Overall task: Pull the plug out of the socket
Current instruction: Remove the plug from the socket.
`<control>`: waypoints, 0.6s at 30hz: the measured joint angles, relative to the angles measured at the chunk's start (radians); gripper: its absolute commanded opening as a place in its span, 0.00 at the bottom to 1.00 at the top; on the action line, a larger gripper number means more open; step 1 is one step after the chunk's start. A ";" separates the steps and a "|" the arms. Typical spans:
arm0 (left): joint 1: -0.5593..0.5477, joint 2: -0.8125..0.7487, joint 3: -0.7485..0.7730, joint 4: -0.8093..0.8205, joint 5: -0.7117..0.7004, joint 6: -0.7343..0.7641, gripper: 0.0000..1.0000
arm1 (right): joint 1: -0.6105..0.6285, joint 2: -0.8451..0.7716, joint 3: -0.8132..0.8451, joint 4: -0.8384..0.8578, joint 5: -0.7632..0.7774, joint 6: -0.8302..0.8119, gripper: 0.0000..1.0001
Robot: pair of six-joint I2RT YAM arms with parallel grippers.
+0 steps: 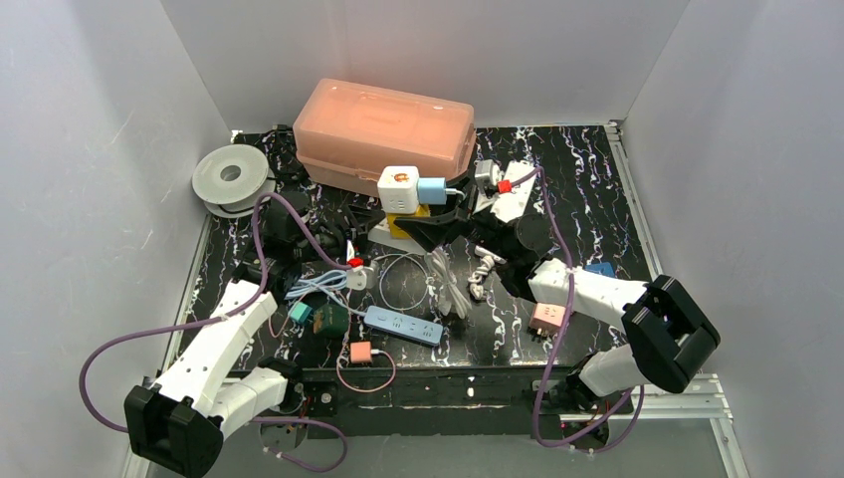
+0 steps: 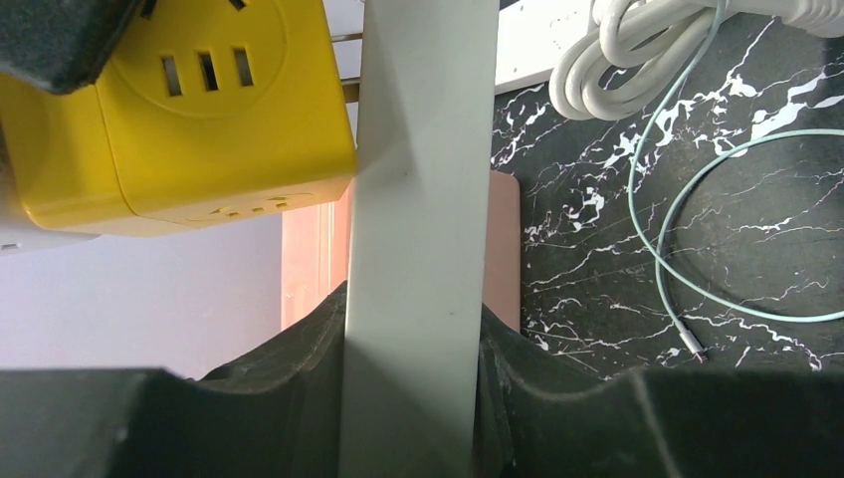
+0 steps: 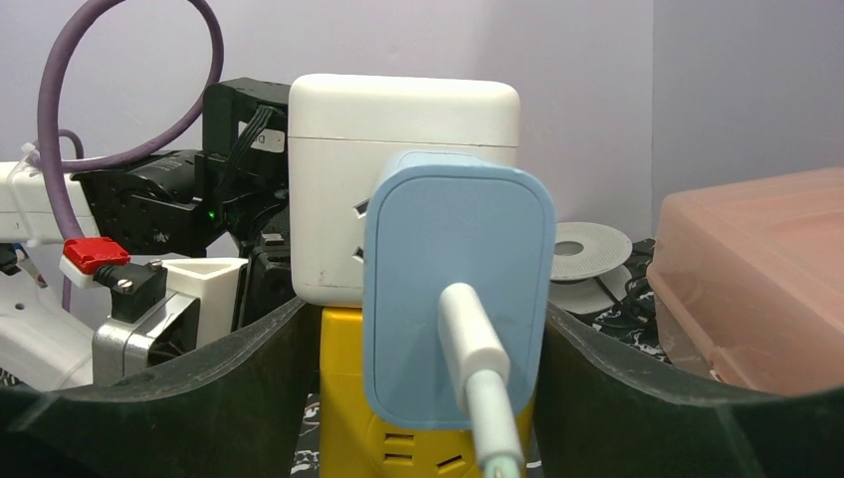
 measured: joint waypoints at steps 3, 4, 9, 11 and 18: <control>-0.001 0.000 0.000 -0.002 0.002 0.000 0.00 | 0.000 -0.006 0.000 -0.014 -0.002 0.000 0.24; -0.001 0.000 0.000 -0.003 0.002 0.000 0.00 | 0.000 -0.006 0.000 -0.014 -0.003 0.000 0.16; 0.000 -0.002 0.000 -0.007 0.002 0.000 0.00 | 0.000 -0.006 0.010 -0.032 -0.018 0.003 0.01; 0.000 -0.002 0.001 -0.007 0.002 -0.002 0.00 | -0.002 -0.005 0.015 -0.040 -0.025 0.003 0.04; -0.013 0.005 0.015 -0.031 0.009 -0.019 0.00 | -0.004 -0.061 -0.048 -0.057 -0.017 0.003 0.71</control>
